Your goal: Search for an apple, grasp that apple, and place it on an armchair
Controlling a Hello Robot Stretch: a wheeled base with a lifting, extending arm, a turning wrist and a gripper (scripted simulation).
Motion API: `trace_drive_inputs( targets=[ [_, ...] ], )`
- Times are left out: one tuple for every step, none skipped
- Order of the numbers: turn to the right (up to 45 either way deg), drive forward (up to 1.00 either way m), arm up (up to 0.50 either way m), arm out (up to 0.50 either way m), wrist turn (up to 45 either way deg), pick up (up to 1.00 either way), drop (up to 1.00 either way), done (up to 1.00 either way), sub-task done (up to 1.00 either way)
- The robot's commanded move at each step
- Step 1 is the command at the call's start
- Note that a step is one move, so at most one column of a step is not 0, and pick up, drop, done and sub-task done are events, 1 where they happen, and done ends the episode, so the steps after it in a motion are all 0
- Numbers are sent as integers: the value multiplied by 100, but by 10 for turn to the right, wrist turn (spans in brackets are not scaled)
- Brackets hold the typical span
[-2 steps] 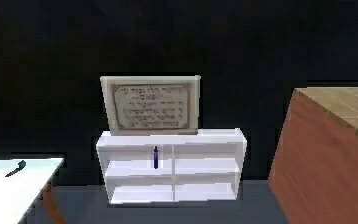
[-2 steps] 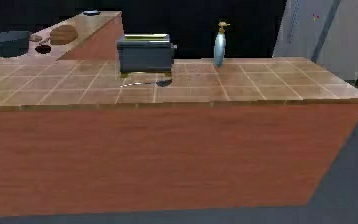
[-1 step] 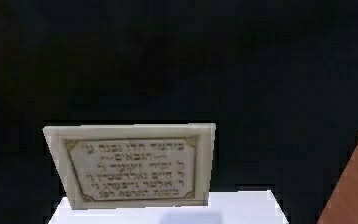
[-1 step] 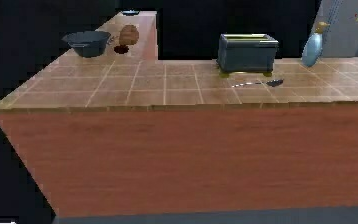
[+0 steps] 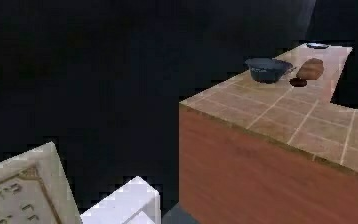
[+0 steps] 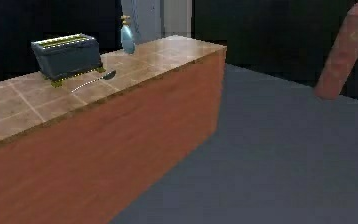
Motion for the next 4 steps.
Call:
trace_drive_inputs(
  targets=[
    [450,0,0,0,0,0,0,0,0],
    [450,0,0,0,0,0,0,0,0],
    [300,0,0,0,0,0,0,0,0],
    [450,0,0,0,0,0,0,0,0]
  ],
)
